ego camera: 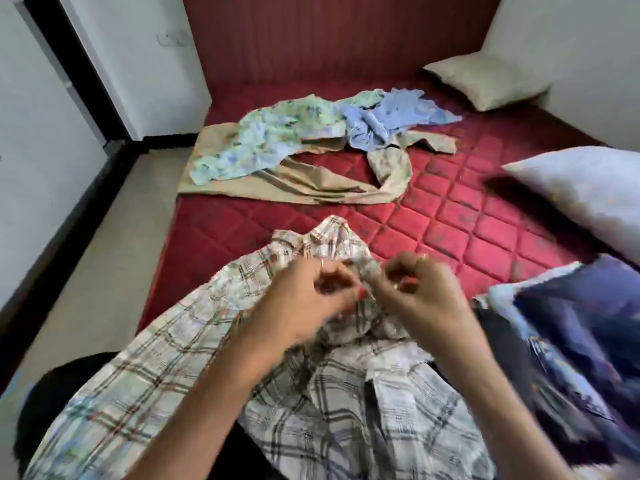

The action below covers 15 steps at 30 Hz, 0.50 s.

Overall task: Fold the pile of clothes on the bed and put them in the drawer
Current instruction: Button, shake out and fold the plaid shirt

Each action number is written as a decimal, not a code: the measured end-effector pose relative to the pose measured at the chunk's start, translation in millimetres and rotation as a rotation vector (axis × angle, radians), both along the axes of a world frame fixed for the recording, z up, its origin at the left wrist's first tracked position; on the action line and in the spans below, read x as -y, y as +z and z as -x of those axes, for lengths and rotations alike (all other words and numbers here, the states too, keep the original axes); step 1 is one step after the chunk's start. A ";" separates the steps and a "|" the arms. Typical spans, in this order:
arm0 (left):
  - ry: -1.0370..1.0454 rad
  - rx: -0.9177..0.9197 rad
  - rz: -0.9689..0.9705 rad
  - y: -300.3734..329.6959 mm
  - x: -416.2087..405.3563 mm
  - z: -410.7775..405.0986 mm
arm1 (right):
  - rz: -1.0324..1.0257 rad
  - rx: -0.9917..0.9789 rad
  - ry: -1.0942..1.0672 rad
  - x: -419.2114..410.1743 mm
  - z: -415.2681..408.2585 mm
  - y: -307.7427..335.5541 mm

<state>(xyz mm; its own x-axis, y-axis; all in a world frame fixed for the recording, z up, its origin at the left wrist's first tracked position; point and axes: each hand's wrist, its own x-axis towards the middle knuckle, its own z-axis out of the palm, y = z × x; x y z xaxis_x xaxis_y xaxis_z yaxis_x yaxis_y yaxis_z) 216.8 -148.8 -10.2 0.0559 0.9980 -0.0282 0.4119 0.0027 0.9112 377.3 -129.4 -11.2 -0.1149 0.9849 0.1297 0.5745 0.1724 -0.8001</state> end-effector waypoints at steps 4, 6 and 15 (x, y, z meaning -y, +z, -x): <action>0.113 0.134 0.046 -20.7 26.3 -16.8 | 0.099 -0.311 -0.057 30.8 0.5 -20.1; 0.146 0.169 0.028 -19.2 31.1 -19.1 | 0.077 -0.341 -0.083 34.8 0.5 -20.0; 0.232 0.108 -0.066 -12.8 31.0 -17.5 | -0.037 -0.344 -0.115 41.7 10.0 -19.0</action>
